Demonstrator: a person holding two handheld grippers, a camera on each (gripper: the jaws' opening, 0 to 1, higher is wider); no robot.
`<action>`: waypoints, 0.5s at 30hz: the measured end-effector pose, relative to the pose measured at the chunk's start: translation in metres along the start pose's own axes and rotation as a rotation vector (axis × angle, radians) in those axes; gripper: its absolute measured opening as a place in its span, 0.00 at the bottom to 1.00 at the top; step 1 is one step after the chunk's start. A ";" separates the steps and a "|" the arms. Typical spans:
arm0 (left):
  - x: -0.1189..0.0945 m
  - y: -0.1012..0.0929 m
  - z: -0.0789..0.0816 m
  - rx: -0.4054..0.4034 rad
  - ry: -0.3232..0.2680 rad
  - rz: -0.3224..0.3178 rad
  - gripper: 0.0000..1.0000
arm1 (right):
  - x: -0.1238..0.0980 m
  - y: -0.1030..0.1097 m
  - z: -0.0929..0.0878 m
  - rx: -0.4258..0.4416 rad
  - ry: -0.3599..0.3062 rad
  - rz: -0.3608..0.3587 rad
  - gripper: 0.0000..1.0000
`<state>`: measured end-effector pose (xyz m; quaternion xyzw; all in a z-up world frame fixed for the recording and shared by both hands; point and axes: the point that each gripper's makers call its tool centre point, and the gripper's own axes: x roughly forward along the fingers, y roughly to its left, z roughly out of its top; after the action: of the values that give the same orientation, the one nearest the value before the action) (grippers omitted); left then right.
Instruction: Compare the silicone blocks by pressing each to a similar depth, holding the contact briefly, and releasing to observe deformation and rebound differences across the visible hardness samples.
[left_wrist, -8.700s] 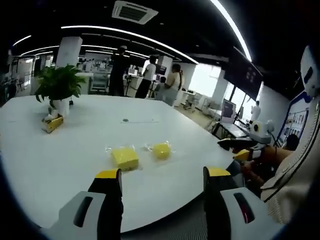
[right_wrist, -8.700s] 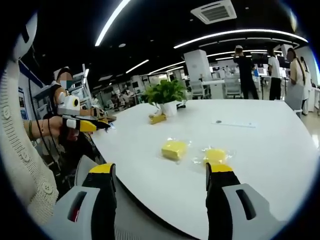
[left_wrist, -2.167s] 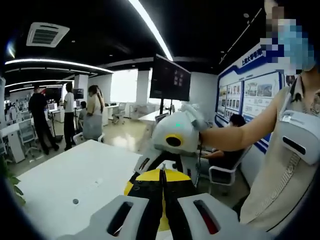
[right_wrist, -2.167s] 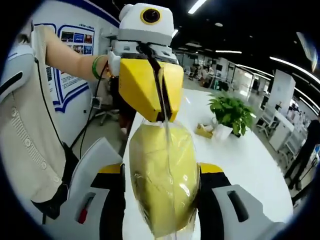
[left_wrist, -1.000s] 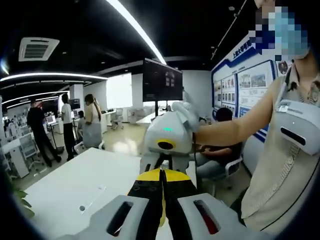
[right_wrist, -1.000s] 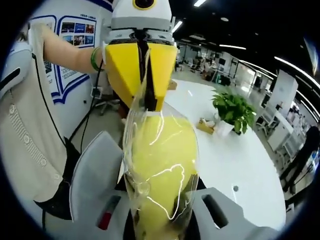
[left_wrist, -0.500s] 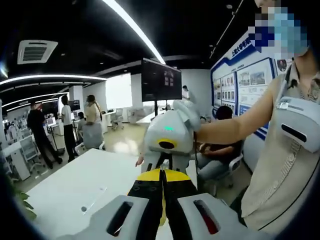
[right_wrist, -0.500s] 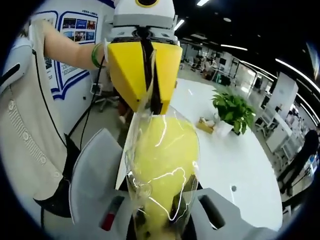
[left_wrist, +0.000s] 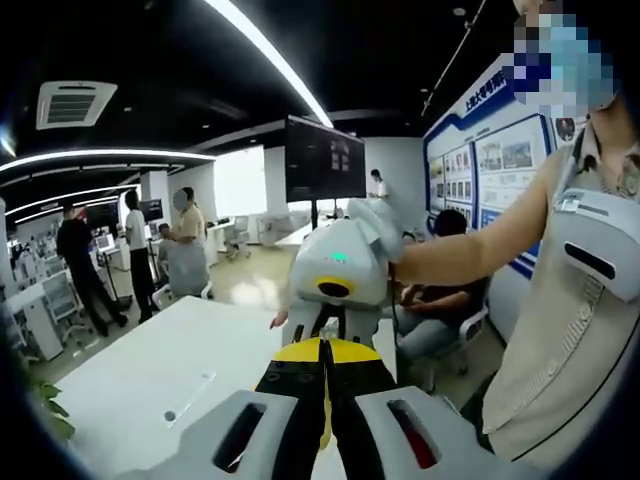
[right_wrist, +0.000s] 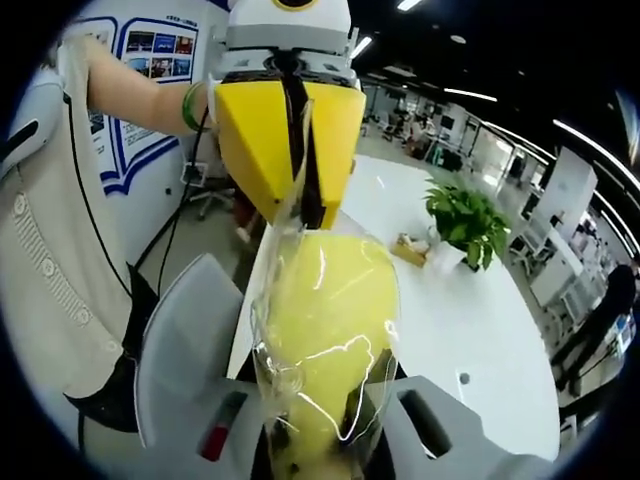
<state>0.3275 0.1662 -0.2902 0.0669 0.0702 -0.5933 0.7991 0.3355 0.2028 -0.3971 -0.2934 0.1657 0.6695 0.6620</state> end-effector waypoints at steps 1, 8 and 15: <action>0.000 0.000 0.000 -0.001 0.000 0.000 0.00 | 0.000 0.000 0.000 0.002 0.002 0.002 0.07; 0.001 0.003 -0.004 0.001 -0.003 0.009 0.00 | 0.003 -0.002 -0.003 0.013 -0.002 -0.002 0.08; 0.003 0.010 -0.008 0.002 -0.001 0.019 0.00 | 0.007 -0.006 -0.008 0.064 -0.001 0.020 0.10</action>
<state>0.3381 0.1679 -0.2984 0.0678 0.0685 -0.5857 0.8048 0.3434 0.2041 -0.4063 -0.2701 0.1894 0.6706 0.6645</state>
